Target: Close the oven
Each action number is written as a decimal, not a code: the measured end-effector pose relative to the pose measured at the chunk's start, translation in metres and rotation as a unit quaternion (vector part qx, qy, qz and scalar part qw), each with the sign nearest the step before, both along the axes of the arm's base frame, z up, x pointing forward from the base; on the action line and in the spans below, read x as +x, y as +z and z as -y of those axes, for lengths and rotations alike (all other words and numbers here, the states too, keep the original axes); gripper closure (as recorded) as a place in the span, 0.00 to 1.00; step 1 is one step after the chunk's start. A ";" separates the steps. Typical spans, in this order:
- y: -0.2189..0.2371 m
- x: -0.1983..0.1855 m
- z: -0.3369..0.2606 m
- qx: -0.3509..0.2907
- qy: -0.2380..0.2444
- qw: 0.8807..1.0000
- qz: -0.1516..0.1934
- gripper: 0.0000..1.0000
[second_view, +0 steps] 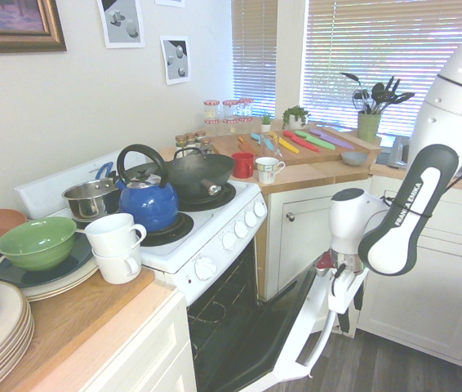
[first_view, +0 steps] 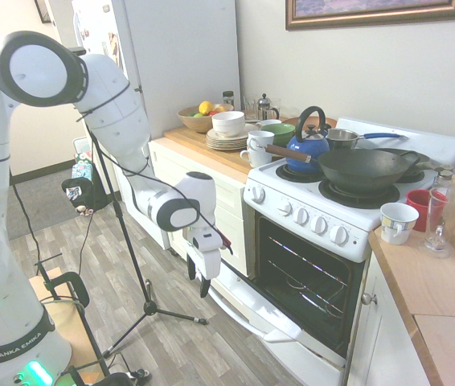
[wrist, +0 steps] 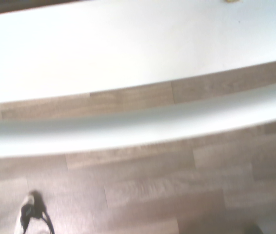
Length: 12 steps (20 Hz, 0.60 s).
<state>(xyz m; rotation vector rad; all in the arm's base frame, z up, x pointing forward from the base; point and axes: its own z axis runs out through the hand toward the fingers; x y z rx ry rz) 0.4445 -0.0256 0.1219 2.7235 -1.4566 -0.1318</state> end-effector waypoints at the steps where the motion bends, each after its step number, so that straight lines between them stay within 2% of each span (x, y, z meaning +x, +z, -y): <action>1: -0.005 0.001 0.001 0.002 0.003 1.000 0.008 0.00; 7: -0.015 0.025 -0.012 0.002 0.032 0.999 0.038 0.00; 12: -0.041 0.026 -0.014 -0.006 0.035 0.998 0.046 0.00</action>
